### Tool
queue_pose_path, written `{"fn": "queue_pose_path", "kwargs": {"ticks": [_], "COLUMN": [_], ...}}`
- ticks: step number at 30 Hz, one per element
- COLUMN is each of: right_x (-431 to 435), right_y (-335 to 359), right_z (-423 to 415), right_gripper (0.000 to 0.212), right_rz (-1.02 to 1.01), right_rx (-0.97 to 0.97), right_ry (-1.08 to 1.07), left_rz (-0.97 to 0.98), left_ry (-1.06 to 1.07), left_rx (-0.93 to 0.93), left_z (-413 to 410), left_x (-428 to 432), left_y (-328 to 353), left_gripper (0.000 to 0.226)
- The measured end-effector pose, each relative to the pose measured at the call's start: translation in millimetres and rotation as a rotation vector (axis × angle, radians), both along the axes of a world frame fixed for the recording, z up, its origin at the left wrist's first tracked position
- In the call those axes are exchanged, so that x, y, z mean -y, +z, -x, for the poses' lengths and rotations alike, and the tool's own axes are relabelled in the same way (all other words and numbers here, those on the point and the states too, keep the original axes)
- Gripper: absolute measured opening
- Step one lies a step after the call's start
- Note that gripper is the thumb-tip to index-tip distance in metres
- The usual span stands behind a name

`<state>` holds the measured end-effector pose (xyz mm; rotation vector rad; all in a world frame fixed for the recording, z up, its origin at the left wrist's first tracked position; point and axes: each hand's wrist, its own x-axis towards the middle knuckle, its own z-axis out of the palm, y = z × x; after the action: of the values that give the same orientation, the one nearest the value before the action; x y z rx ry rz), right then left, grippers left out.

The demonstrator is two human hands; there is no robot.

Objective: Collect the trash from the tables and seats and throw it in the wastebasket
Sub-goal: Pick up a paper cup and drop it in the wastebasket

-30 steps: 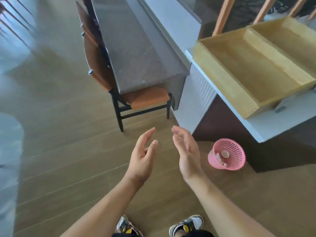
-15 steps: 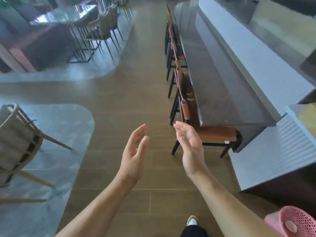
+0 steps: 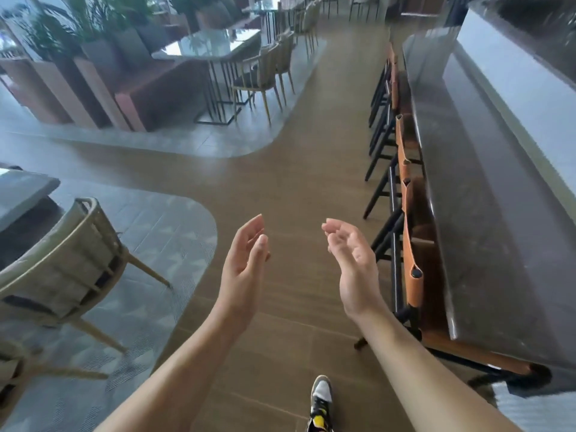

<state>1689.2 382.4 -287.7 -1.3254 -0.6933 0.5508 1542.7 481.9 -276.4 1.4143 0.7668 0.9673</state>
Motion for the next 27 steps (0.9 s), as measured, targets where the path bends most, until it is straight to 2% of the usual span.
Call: {"fn": "queue_pose_path", "kwargs": {"ticks": [6, 17, 22, 27], "right_x": [-104, -270, -378, -493], "right_y": [29, 48, 44, 50], "right_z": [-83, -183, -220, -257], "right_gripper": [0.038, 0.039, 0.040, 0.039], "right_rz": [-0.030, -0.070, -0.079, -0.086], "right_rx": [0.022, 0.050, 0.055, 0.059], "right_ry": [0.084, 0.131, 0.131, 0.118], "left_rz": [-0.037, -0.069, -0.085, -0.073], "left_ry": [0.085, 0.159, 0.166, 0.150], "left_rx": [0.023, 0.056, 0.071, 0.076], "left_z": [-72, -158, -194, -223], "left_x": [-89, -250, -356, -474], "left_y": [24, 43, 37, 39], "left_gripper": [0.038, 0.044, 0.048, 0.038]}}
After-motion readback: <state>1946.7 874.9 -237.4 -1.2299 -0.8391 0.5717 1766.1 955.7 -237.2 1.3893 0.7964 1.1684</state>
